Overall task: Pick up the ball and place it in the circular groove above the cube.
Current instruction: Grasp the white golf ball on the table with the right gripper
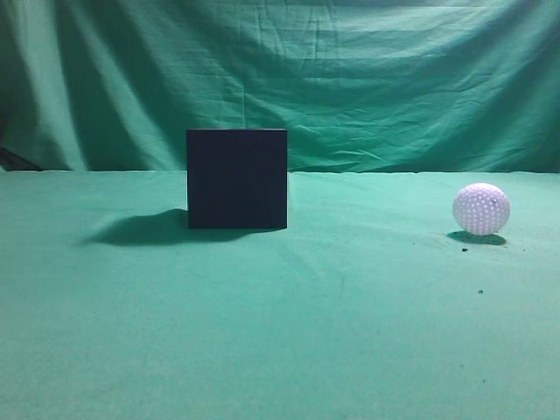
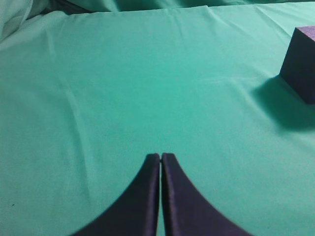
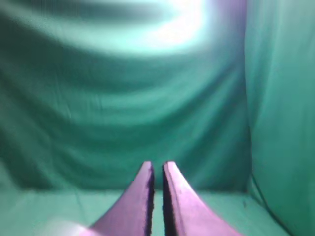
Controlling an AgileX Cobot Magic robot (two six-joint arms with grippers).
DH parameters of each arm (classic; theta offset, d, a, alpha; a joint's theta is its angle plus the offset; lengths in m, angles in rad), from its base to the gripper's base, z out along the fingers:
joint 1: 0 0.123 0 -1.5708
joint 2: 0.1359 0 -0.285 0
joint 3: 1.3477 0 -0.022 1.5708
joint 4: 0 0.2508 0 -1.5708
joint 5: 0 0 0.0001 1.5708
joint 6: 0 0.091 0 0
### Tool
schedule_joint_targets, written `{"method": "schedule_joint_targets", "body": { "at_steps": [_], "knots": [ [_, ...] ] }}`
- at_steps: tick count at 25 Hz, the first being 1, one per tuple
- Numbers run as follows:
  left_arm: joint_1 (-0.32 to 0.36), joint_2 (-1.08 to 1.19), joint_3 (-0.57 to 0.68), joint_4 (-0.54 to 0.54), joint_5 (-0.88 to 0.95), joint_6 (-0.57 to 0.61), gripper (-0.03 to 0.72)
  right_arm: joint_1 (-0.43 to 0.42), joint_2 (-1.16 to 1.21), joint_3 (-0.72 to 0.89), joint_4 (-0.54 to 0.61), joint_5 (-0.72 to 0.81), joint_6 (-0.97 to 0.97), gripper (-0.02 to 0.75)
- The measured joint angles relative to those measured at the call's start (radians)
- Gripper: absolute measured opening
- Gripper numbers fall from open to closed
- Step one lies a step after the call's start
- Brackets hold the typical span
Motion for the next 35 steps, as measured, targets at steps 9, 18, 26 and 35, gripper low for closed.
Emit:
{"method": "schedule_joint_targets", "body": {
  "at_steps": [9,18,26,35],
  "knots": [
    [0.0,0.0,0.0,0.0,0.0,0.0,0.0,0.0,0.141,-0.285,0.012,0.402,0.059,0.05],
    [0.0,0.0,0.0,0.0,0.0,0.0,0.0,0.095,0.51,-0.452,0.079,0.775,0.033,0.05],
    [0.0,0.0,0.0,0.0,0.0,0.0,0.0,0.233,0.813,-0.624,0.276,0.957,-0.295,0.0],
    [0.0,0.0,0.0,0.0,0.0,0.0,0.0,0.418,1.231,-0.894,0.227,1.021,-0.297,0.0]
  ]
}}
